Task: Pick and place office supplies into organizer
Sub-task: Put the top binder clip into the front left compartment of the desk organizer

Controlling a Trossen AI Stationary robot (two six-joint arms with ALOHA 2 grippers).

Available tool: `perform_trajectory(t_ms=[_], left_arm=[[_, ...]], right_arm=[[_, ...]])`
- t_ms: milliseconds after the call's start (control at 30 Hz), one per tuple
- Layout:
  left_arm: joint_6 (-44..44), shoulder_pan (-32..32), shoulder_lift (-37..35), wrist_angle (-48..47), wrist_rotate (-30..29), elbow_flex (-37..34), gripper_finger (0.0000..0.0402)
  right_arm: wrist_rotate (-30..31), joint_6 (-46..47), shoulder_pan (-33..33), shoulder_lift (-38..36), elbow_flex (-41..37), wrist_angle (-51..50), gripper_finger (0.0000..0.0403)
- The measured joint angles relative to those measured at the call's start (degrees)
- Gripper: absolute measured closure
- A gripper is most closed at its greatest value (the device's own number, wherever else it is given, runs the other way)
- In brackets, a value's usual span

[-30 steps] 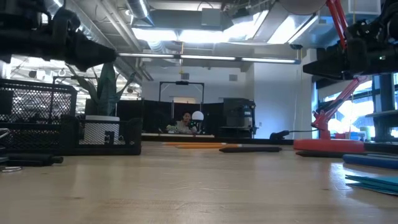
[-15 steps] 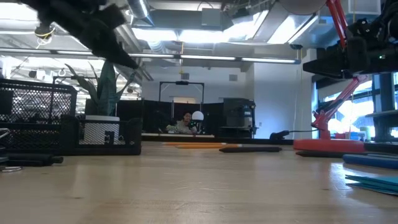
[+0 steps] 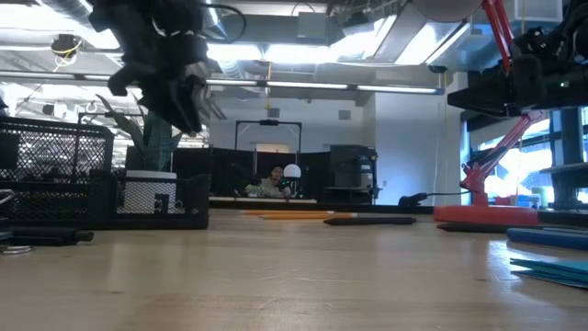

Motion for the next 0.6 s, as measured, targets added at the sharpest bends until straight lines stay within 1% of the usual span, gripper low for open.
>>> perform_trajectory(t_ms=[133,333,600], left_arm=[[0.85,-2.54,2.36,0.02,-0.02,0.0,0.0251],[7.34,-5.57,5.95,-1.74,-0.01,0.0,0.025],[7.32,-6.04,8.73,-3.06,-0.03,0.0,0.0252]], right_arm=[[0.0,-0.01,0.01,-0.01,0.0,-0.02,0.0249],[0.0,-0.01,0.01,0.0,0.0,0.0,0.0249],[0.0,0.03,-0.01,-0.02,0.0,-0.02,0.0249]])
